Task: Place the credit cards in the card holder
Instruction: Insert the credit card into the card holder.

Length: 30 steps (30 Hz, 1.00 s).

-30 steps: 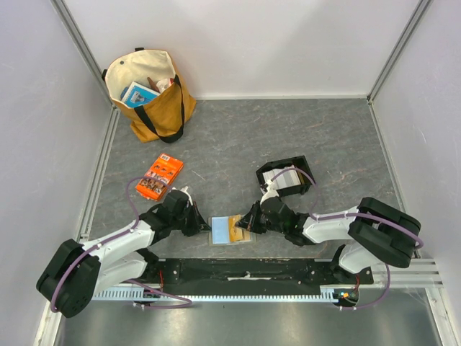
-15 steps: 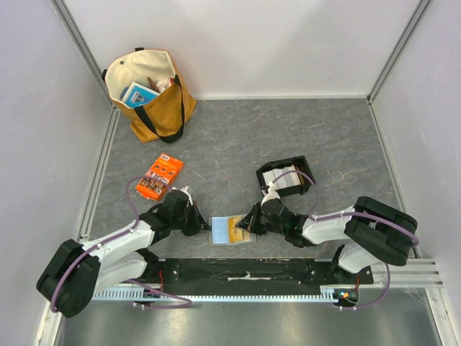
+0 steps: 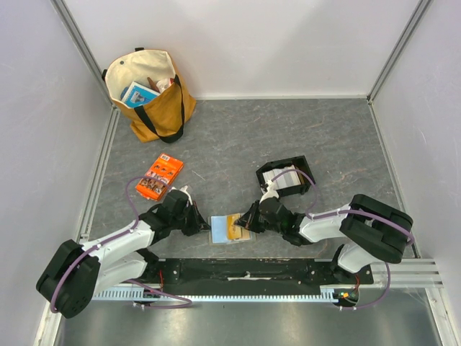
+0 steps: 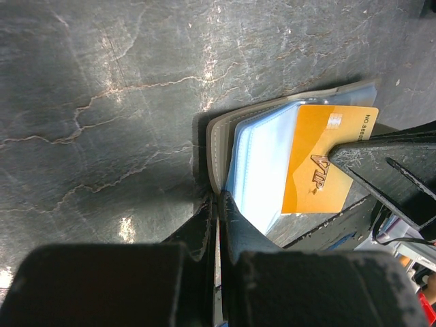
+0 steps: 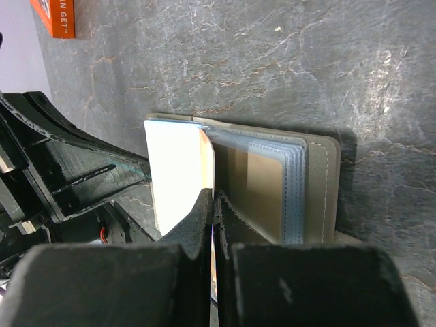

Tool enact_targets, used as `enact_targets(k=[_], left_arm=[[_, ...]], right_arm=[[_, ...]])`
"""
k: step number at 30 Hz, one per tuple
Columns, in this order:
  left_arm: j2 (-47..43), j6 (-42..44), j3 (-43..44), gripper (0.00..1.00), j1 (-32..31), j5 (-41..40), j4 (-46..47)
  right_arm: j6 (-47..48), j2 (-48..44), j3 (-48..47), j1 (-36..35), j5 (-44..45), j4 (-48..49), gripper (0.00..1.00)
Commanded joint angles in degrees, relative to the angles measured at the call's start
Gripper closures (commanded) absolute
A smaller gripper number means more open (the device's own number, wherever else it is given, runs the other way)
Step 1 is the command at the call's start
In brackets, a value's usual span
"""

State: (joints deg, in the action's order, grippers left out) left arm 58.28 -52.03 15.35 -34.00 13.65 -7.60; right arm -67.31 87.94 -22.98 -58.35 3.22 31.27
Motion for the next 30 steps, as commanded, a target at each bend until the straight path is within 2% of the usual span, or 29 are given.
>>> enact_targets(k=[1,8,15,20,27,30], left_arm=[[-0.7,0.4,-0.6,0.98,-0.1,-0.6,0.8],[-0.4,0.2,-0.5,0.98,-0.2,-1.0,0.7],[-0.4,0.0,-0.6,0.98,-0.2,-1.0,0.8],[-0.9,0.0,-0.8,0.98,-0.1,-1.0,0.7],[-1.7,-0.1,-0.9,0.98,-0.2,-0.6,0.4],[-1.9,-0.1,-0.9,0.98,-0.1,-0.7,0.3]], right_arm=[[-1.1,1.0,1.3,-0.5,0.1,-2.3,1.0],[-2.6,0.7,2.1,-2.7,-2.3,-1.8,1.0],[-3.4,-0.5,2.3,-3.3,-0.6,-4.7,1.0],[-4.0,2.4,1.7,-3.2,-0.7,-4.1,1.0],[-3.4,1.6,-0.8,-2.9,6.8,-8.2,0.96],[-2.5,1.6,-1.8,-2.8,6.4,-9.7,0.92]])
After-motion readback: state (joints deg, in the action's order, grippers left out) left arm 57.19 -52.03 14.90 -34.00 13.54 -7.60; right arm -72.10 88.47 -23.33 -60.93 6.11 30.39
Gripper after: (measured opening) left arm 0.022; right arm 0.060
